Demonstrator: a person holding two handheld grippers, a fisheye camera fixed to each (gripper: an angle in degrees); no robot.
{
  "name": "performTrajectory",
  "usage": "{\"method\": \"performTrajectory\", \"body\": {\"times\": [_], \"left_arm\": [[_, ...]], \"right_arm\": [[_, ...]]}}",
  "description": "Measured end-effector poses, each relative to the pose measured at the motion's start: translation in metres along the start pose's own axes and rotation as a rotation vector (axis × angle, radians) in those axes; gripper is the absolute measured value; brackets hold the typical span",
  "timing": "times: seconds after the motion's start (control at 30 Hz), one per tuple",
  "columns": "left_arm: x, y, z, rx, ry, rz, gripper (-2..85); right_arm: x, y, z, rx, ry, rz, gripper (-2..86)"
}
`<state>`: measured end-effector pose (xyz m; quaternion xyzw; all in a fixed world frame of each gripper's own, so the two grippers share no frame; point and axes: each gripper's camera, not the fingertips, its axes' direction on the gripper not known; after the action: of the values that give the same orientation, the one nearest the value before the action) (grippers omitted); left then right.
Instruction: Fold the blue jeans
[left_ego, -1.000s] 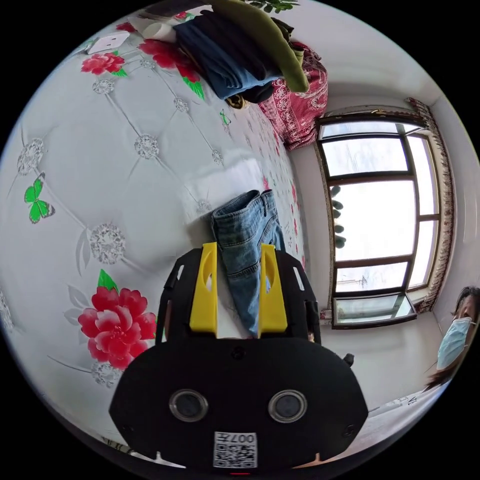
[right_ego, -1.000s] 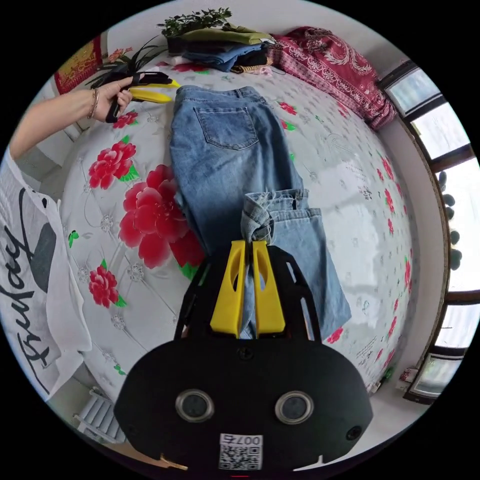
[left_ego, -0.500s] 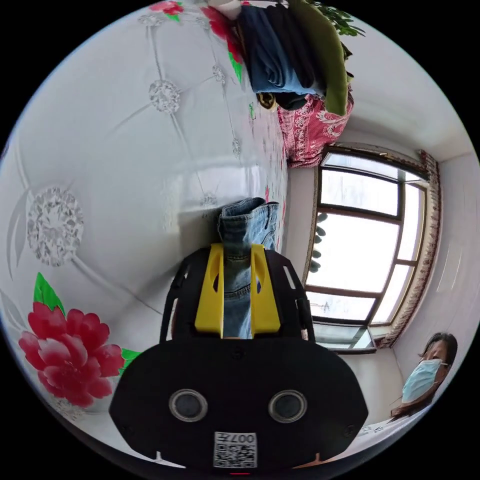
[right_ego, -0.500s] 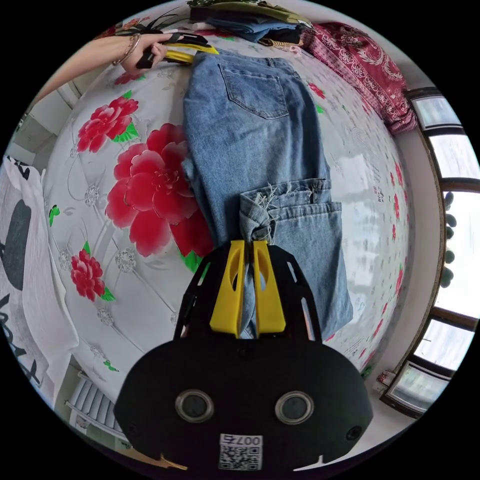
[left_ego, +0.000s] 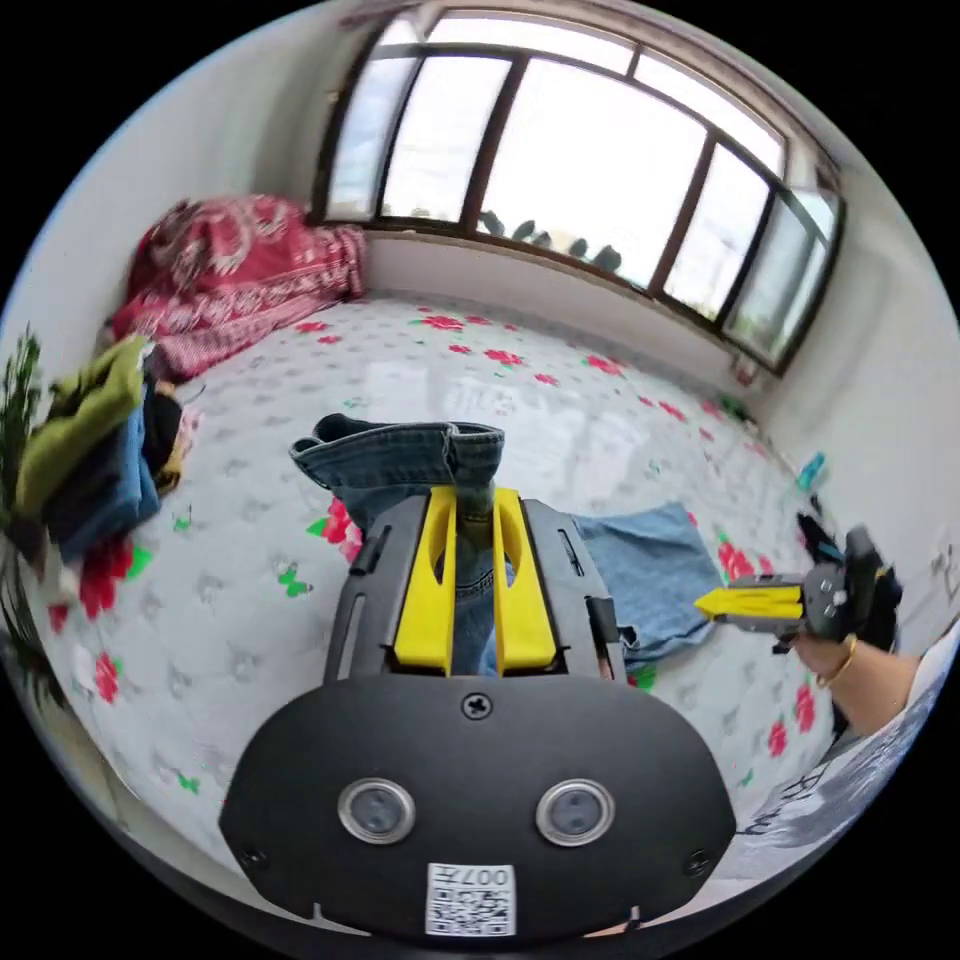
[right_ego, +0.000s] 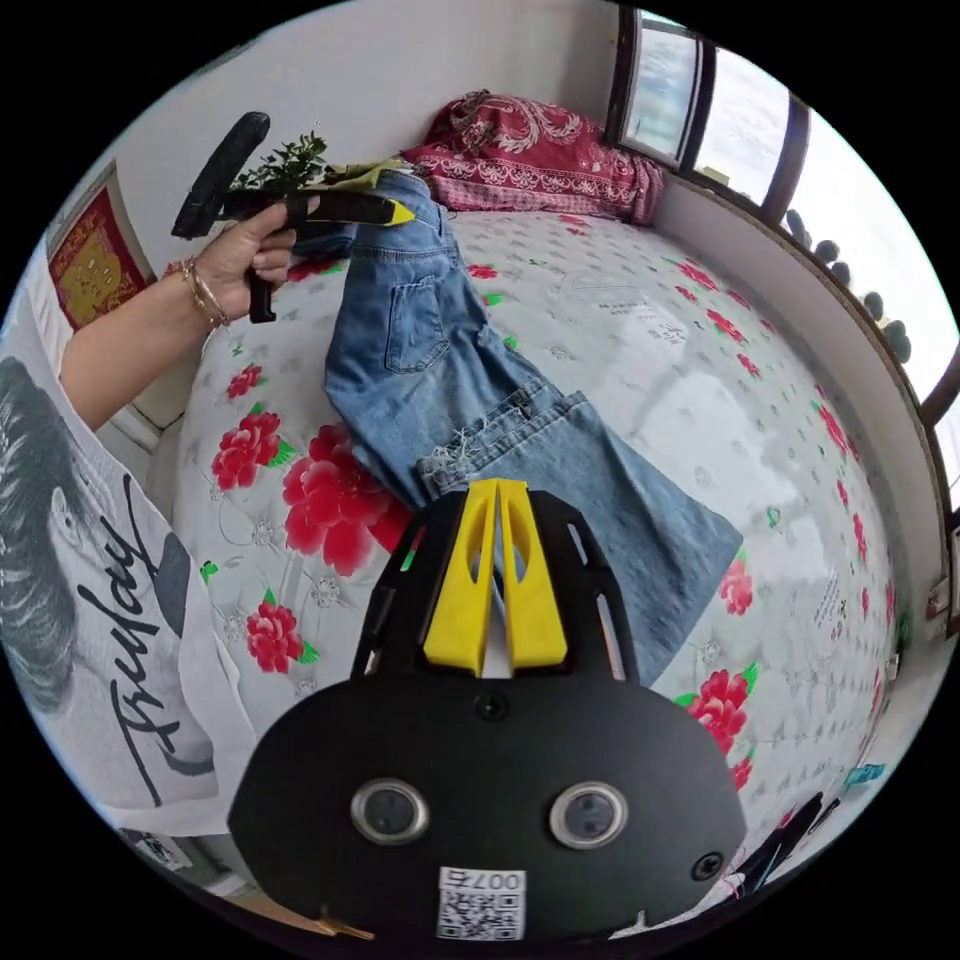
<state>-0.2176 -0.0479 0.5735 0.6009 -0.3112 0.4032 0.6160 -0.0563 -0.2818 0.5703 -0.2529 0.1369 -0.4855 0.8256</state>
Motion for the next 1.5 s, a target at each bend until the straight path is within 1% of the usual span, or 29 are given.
{"method": "performTrajectory", "body": {"times": [0.07, 0.1, 0.17, 0.2, 0.23, 0.27, 0.33, 0.37, 0.47, 0.57, 0.7, 0.73, 0.83, 0.93, 1.0, 1.1, 1.17, 1.2, 1.27, 1.3, 1.33, 1.37, 1.4, 1.43, 1.47, 1.5], "left_arm": [[0.104, 0.009, 0.037, -0.080, -0.022, 0.302, 5.5], [0.129, 0.015, 0.048, -0.110, -0.013, 0.381, 5.5], [0.222, 0.062, 0.102, -0.280, -0.014, 0.734, 5.8], [0.240, 0.078, 0.115, -0.323, -0.018, 0.813, 5.8], [0.271, 0.109, 0.136, -0.380, -0.046, 0.957, 5.9], [0.295, 0.137, 0.144, -0.351, -0.142, 1.081, 5.9], [0.320, 0.164, 0.146, -0.292, -0.269, 1.225, 5.9], [0.329, 0.173, 0.148, -0.289, -0.300, 1.255, 5.9], [0.339, 0.177, 0.145, -0.304, -0.272, 1.216, 5.9], [0.350, 0.175, 0.139, -0.303, -0.284, 1.175, 6.0], [0.367, 0.184, 0.141, -0.305, -0.334, 1.167, 6.2], [0.372, 0.189, 0.143, -0.310, -0.349, 1.168, 6.1], [0.383, 0.202, 0.142, -0.329, -0.364, 1.166, 4.7], [0.384, 0.215, 0.133, -0.349, -0.290, 1.109, 2.1], [0.378, 0.222, 0.123, -0.356, -0.238, 1.076, 0.0], [0.347, 0.214, 0.093, -0.308, -0.198, 0.931, -0.7], [0.306, 0.190, 0.073, -0.243, -0.218, 0.752, -0.9], [0.296, 0.182, 0.072, -0.240, -0.224, 0.710, -0.9], [0.256, 0.153, 0.077, -0.236, -0.212, 0.572, -0.9], [0.247, 0.148, 0.083, -0.253, -0.193, 0.554, -1.0], [0.233, 0.143, 0.100, -0.306, -0.136, 0.516, -1.0], [0.223, 0.149, 0.123, -0.400, -0.032, 0.510, -1.0], [0.220, 0.157, 0.137, -0.476, 0.026, 0.525, -1.0], [0.216, 0.178, 0.161, -0.591, 0.075, 0.539, -1.0], [0.213, 0.191, 0.155, -0.507, 0.052, 0.566, -1.0], [0.215, 0.195, 0.150, -0.477, 0.030, 0.598, -1.0]], "right_arm": [[0.025, 0.028, -0.009, 0.036, -0.009, 0.113, 0.1], [0.032, 0.036, -0.010, 0.039, -0.014, 0.143, 0.3], [0.058, 0.065, -0.005, 0.029, -0.072, 0.259, 1.1], [0.065, 0.072, -0.004, 0.034, -0.095, 0.286, 1.3], [0.077, 0.084, -0.001, 0.041, -0.137, 0.334, 2.2], [0.088, 0.093, 0.002, 0.049, -0.183, 0.370, 3.0], [0.105, 0.099, 0.006, 0.068, -0.230, 0.390, 4.4], [0.117, 0.096, 0.007, 0.086, -0.240, 0.386, 5.2], [0.146, 0.068, 0.013, 0.132, -0.237, 0.306, 7.3], [0.175, 0.028, 0.042, 0.108, -0.296, 0.262, 7.8], [0.200, -0.013, 0.094, 0.048, -0.407, 0.273, 4.6], [0.203, -0.021, 0.107, 0.015, -0.399, 0.271, 2.4], [0.199, -0.030, 0.135, -0.095, -0.274, 0.209, 0.7], [0.201, -0.023, 0.136, -0.058, -0.259, 0.192, 0.4], [0.205, -0.017, 0.128, -0.015, -0.287, 0.201, 0.6], [0.205, -0.003, 0.094, 0.097, -0.310, 0.198, 1.4], [0.191, 0.014, 0.065, 0.198, -0.393, 0.150, 1.6], [0.184, 0.018, 0.059, 0.211, -0.412, 0.123, 1.6], [0.153, 0.033, 0.058, 0.137, -0.389, 0.048, 1.6], [0.145, 0.037, 0.062, 0.101, -0.373, 0.025, 1.6], [0.131, 0.045, 0.074, 0.009, -0.322, -0.009, 1.6], [0.124, 0.055, 0.087, -0.076, -0.273, 0.003, 1.8], [0.124, 0.060, 0.089, -0.084, -0.270, 0.017, 1.8], [0.130, 0.068, 0.084, -0.045, -0.297, 0.069, 2.3], [0.140, 0.074, 0.075, -0.030, -0.343, 0.120, 2.9], [0.146, 0.077, 0.069, -0.020, -0.352, 0.149, 3.2]]}}
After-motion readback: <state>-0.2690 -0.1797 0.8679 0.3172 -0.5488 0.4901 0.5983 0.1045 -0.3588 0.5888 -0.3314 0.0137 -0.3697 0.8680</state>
